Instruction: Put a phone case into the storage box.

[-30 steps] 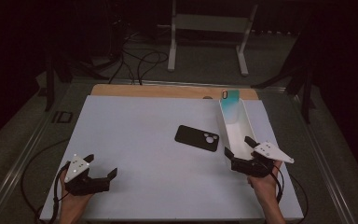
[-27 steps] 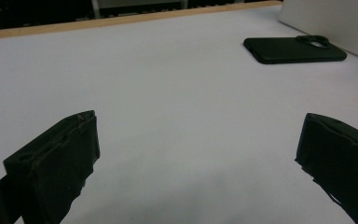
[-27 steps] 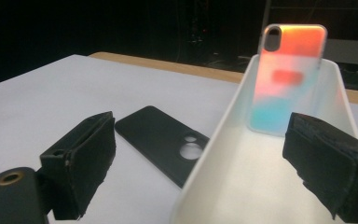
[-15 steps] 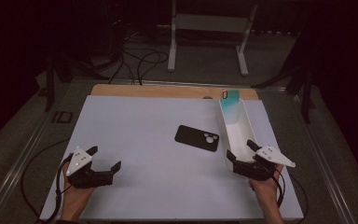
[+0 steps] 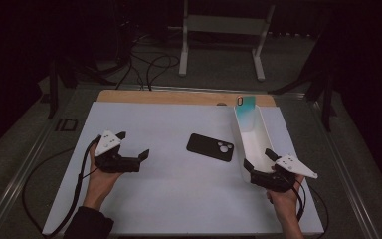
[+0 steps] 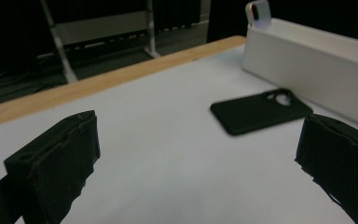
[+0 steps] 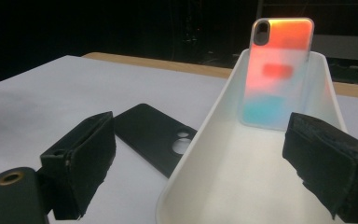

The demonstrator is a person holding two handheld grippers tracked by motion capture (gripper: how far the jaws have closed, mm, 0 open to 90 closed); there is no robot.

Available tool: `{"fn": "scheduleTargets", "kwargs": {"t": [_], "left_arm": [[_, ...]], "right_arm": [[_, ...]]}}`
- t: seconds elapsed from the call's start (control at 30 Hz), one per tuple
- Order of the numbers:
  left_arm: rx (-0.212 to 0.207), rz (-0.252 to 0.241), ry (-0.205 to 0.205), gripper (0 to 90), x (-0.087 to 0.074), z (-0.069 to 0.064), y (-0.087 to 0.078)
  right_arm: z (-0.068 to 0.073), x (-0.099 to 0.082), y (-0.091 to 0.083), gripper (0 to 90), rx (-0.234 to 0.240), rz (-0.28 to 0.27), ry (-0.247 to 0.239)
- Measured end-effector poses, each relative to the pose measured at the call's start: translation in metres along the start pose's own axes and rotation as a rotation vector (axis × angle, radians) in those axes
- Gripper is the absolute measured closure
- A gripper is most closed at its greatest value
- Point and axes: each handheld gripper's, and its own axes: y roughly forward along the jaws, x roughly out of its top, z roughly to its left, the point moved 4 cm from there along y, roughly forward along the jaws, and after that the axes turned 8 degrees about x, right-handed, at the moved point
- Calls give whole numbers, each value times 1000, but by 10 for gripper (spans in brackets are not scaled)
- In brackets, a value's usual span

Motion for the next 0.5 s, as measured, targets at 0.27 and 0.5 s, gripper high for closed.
{"fn": "scheduleTargets", "kwargs": {"t": [0.27,0.5], "left_arm": [[-41,-2,25,1,28,-6,29],[-65,7,76,1,50,-18,57]], "right_arm": [[0,1,0,94,2,-5,7],[-1,1,-1,94,3,-8,8]]}}
